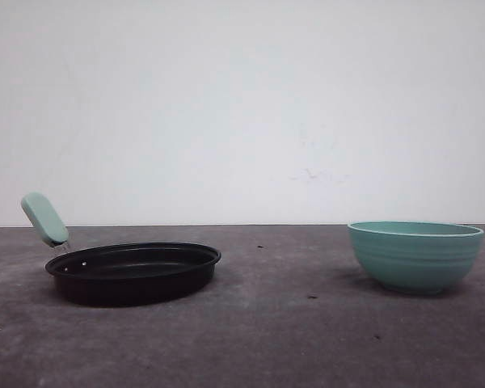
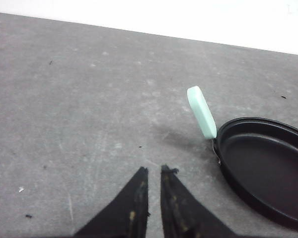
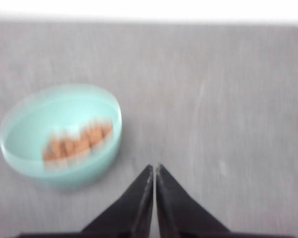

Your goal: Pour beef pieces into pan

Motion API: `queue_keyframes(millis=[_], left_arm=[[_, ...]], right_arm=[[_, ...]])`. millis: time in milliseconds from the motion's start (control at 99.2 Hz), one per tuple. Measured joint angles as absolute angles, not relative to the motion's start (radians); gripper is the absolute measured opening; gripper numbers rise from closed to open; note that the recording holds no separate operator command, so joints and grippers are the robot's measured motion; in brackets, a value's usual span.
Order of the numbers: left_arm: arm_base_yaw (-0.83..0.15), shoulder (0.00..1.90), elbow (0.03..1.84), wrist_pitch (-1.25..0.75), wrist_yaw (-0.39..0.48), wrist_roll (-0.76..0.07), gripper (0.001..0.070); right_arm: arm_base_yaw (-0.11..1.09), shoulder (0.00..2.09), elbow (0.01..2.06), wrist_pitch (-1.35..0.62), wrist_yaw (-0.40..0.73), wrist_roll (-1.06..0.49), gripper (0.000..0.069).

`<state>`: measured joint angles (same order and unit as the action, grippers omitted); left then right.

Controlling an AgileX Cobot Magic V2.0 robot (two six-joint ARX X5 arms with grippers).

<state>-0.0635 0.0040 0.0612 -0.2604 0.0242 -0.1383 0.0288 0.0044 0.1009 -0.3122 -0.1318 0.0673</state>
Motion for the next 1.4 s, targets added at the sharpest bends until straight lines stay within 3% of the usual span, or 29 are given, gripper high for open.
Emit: queue_keyframes(millis=[121, 272, 383, 595, 756, 877, 1018, 1160, 1402], left_arm=[[-0.064, 0.004, 0.057, -0.246, 0.030, -0.163, 0.0020], [-0.064, 0.005, 0.045, -0.200, 0.051, -0.358, 0.0020], [-0.064, 0.005, 0.045, -0.196, 0.064, -0.440, 0.0020], [-0.064, 0.006, 0.059, -0.206, 0.213, -0.550, 0.0019], [-0.064, 0.024, 0.183, -0.218, 0.288, -0.604, 0.0019], [-0.064, 0.119, 0.340, -0.286, 0.291, -0.599, 0.0020], [-0.064, 0.311, 0.564, -0.360, 0.301, -0.519, 0.0019], [-0.064, 0.524, 0.834, -0.403, 0.344, -0.441, 0.0020], [-0.083, 0.795, 1.220, -0.529, 0.345, -0.371, 0.0020]], right_arm=[[0.029, 0.004, 0.101, -0.186, -0.132, 0.128, 0.0007], [0.029, 0.004, 0.101, -0.019, -0.137, 0.191, 0.0007], [0.029, 0.004, 0.101, 0.047, -0.181, 0.250, 0.0007], [0.029, 0.004, 0.102, 0.062, -0.251, 0.408, 0.0007], [0.029, 0.004, 0.162, 0.053, -0.327, 0.501, 0.0007], [0.029, 0.009, 0.277, -0.011, -0.334, 0.521, 0.0007], [0.029, 0.086, 0.447, -0.152, -0.334, 0.515, 0.0007], [0.029, 0.242, 0.654, -0.258, -0.341, 0.459, 0.0007], [0.029, 0.544, 1.092, -0.442, -0.345, 0.310, 0.0007]])
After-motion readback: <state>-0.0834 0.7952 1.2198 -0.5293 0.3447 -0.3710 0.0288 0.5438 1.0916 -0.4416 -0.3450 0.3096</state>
